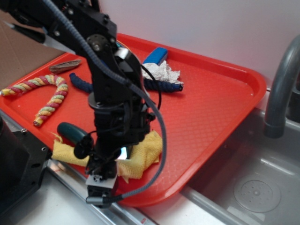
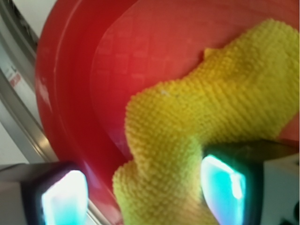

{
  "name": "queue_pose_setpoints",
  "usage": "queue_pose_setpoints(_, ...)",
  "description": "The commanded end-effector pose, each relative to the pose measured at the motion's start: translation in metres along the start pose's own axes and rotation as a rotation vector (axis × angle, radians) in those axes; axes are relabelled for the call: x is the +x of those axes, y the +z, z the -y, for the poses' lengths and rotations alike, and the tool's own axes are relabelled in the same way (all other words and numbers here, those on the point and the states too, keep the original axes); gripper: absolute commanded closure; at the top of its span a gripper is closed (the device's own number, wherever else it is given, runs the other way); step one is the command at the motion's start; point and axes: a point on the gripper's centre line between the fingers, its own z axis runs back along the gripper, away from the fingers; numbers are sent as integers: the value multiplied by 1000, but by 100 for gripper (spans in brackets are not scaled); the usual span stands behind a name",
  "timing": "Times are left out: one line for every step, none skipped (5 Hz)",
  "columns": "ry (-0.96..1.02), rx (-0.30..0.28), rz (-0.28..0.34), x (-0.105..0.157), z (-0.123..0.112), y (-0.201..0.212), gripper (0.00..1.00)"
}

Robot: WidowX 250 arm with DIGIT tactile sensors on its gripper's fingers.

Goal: Grab the yellow cloth.

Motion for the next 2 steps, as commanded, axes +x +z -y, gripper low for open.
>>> queue_pose_setpoints(62,-9,-19,-32,10,-9,100)
queue_pose_setpoints(78,0,36,-21,0,23,100)
